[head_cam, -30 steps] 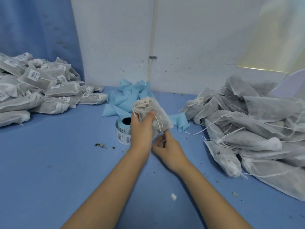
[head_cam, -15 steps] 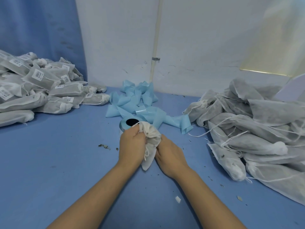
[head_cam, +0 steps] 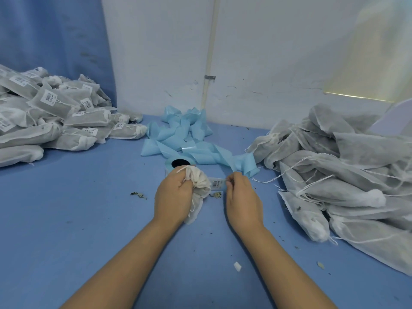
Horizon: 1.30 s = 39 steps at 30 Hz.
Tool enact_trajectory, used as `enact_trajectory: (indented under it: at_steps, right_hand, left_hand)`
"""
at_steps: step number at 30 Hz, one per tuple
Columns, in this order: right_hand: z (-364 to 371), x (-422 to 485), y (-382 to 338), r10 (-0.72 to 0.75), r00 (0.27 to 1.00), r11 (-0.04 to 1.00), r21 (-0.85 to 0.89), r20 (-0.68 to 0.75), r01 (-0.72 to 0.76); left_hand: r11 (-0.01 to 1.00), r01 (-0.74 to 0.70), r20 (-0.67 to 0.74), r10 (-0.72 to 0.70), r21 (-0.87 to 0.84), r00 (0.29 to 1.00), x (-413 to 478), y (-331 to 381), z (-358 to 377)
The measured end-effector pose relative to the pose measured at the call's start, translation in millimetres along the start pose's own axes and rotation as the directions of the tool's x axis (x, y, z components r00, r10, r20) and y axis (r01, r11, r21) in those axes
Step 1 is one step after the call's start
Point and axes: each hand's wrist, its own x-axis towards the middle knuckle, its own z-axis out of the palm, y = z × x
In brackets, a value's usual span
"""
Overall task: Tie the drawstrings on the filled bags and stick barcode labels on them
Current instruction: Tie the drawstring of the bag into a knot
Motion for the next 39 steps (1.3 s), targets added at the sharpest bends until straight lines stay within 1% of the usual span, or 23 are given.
enact_trajectory:
  at_steps: [2, 4, 9, 12, 14, 16, 18, 20, 23, 27, 34, 39]
  right_hand:
    - [-2, 2, 5, 0.042, 0.998, 0.999, 0.022, -0.039, -0.041]
    - [-3, 3, 8, 0.061, 0.997, 0.997, 0.046, -0.056, -0.058]
    - [-2, 3, 5, 0.032, 0.996, 0.998, 0.063, -0.084, -0.027]
    - [0, 3, 7, 0.023, 0.996, 0.991, 0.136, -0.09, -0.011]
    - [1, 3, 7, 0.002, 0.998, 0.972, 0.235, -0.056, 0.011]
    - [2, 3, 6, -0.027, 0.999, 0.947, 0.322, 0.018, 0.02]
    - [5, 2, 6, -0.063, 0.992, 0.93, 0.366, 0.109, 0.019]
    - [6, 2, 7, -0.085, 0.983, 0.918, 0.397, 0.164, 0.014]
    - [3, 4, 8, -0.09, 0.981, 0.875, 0.484, 0.17, -0.004]
    - [1, 6, 7, -0.062, 0.988, 0.805, 0.593, 0.142, -0.035]
    - [0, 6, 8, -0.009, 0.994, 0.703, 0.708, 0.111, -0.073]
    - [1, 10, 10, 0.045, 0.989, 0.611, 0.779, 0.144, -0.141]
  left_hand:
    - [0.999, 0.029, -0.001, -0.029, 0.046, 1.0, 1, 0, -1]
    - [0.999, 0.036, 0.016, -0.037, 0.041, 0.999, 1, 1, -2]
    - [0.997, -0.015, 0.13, 0.005, 0.079, 0.991, -1, 2, -1]
    - [0.998, -0.002, 0.136, -0.006, 0.063, 0.991, 0, 3, -1]
    - [1.0, 0.004, 0.155, -0.007, 0.018, 0.988, 0, 3, -1]
    - [1.0, -0.003, 0.196, 0.004, -0.008, 0.98, 0, 3, -1]
    - [0.999, 0.006, 0.242, 0.004, -0.039, 0.97, 0, 4, -1]
    - [0.994, 0.038, 0.281, -0.008, -0.101, 0.96, 0, 6, -1]
    - [0.985, 0.068, 0.323, -0.012, -0.16, 0.946, -1, 9, -1]
    - [0.986, 0.059, 0.335, -0.004, -0.154, 0.942, -2, 11, -1]
    - [0.983, 0.072, 0.345, -0.009, -0.169, 0.938, -2, 11, -2]
    - [0.979, 0.081, 0.337, -0.013, -0.188, 0.941, -2, 9, -1]
